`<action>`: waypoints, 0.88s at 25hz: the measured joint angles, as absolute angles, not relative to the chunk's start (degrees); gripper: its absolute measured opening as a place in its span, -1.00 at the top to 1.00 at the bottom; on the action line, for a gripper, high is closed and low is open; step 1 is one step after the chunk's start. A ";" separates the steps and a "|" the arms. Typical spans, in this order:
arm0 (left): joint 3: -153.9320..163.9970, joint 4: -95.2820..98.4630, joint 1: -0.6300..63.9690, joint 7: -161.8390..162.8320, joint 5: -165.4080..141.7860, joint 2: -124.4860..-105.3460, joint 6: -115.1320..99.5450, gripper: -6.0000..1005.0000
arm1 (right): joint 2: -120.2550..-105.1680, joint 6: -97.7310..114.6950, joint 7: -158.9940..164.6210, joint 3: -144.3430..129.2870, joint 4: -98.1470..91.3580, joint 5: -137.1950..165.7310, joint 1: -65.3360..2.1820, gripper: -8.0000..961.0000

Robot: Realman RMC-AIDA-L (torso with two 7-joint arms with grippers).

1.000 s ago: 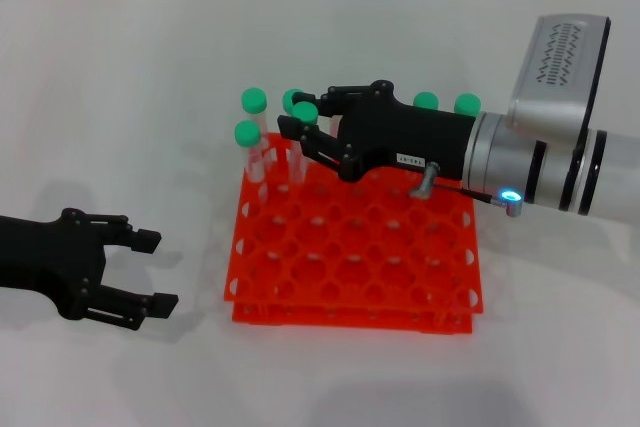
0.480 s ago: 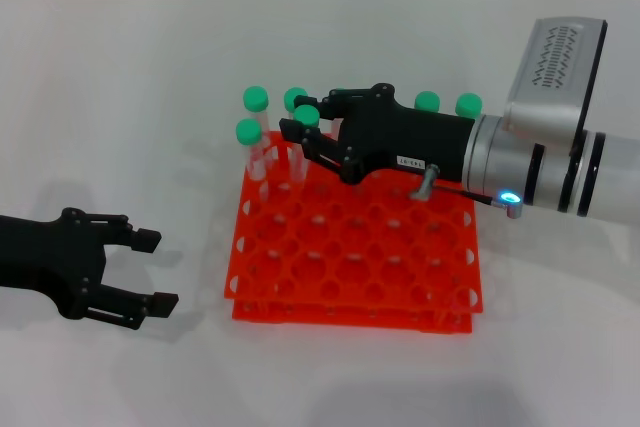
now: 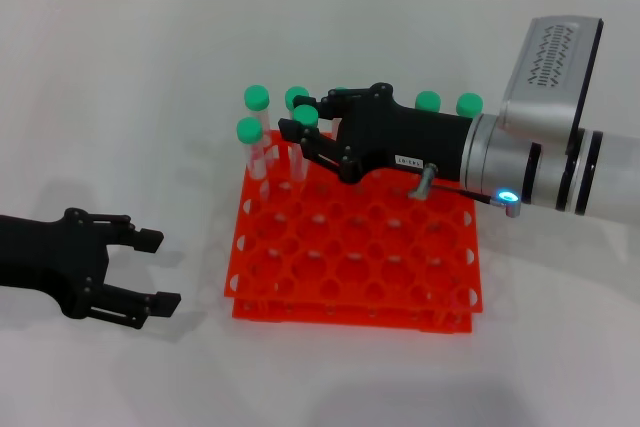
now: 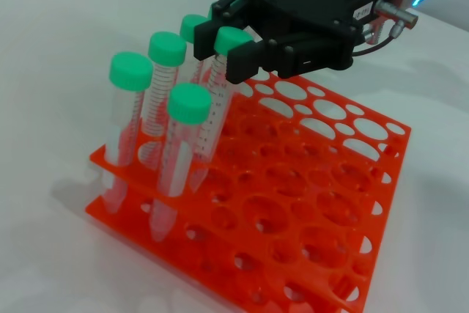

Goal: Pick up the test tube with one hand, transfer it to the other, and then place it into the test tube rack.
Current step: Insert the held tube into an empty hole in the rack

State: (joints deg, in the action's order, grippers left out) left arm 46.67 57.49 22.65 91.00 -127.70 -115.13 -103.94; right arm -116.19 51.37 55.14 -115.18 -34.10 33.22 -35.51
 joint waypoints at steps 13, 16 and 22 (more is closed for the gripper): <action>46.67 57.39 22.84 90.96 -127.70 -115.13 -103.79 -0.76 | -116.19 51.32 55.20 -115.23 -34.10 33.22 -35.76 0.43; 46.67 57.39 22.89 90.94 -127.70 -115.13 -103.79 -0.76 | -116.18 51.33 55.20 -115.23 -34.10 33.22 -35.82 0.43; 46.67 57.15 23.06 90.59 -127.70 -115.08 -103.73 -0.76 | -116.19 51.33 55.20 -115.23 -34.10 33.26 -36.18 0.43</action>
